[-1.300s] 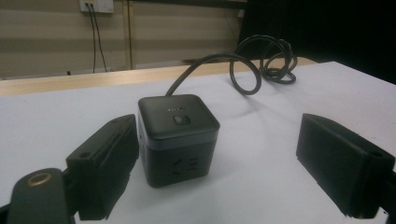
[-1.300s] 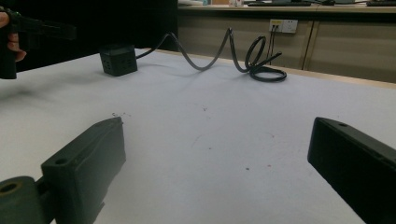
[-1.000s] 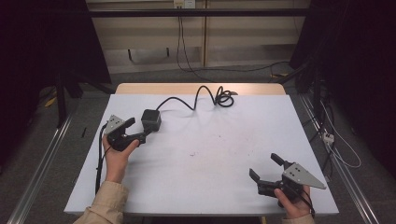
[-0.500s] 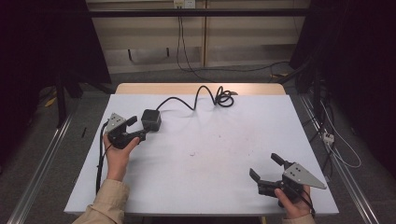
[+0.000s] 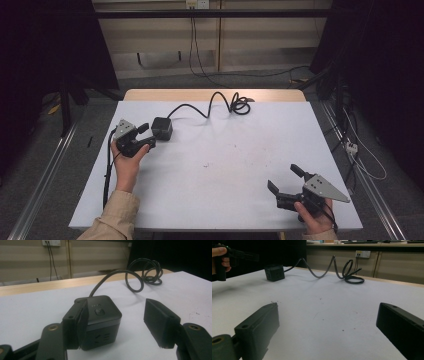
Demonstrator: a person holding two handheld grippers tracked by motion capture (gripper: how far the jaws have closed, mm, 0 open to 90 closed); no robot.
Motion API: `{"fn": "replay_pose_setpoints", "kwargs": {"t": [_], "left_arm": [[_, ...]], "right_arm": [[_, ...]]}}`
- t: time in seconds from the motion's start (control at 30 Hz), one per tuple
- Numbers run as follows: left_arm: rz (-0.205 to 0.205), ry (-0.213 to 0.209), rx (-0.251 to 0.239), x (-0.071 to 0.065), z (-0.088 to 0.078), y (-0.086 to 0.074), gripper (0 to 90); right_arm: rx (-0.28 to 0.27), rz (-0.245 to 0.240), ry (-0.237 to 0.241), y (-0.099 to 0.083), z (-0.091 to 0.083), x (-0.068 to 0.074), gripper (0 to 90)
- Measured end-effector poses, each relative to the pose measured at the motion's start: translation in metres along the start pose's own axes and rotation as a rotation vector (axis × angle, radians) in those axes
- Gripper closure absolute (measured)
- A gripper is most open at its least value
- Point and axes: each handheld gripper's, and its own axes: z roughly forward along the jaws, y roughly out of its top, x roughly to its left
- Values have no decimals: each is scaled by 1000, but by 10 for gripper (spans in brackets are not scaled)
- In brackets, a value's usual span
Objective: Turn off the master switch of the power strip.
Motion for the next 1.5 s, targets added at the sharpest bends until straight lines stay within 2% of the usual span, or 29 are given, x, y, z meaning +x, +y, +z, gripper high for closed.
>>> {"fn": "replay_pose_setpoints", "kwargs": {"t": [0.2,0.27,0.43,0.77,0.9,1.13,1.5], "left_arm": [[-4,8,8,2,1,0,440],[-4,13,16,3,1,-1,489],[-22,14,12,5,3,-1,543],[-38,26,18,9,6,-2,608],[0,19,37,7,9,2,634],[-27,10,31,6,14,4,650],[-41,12,39,12,16,4,721]], "right_arm": [[0,2,-1,0,0,0,39],[1,2,-1,0,0,-1,39],[-1,1,-2,0,0,-1,40],[0,-1,-2,0,0,-1,41],[1,-1,-3,0,0,-1,42],[1,2,-3,0,-1,-2,43],[2,-1,-2,0,0,-1,44]]}}
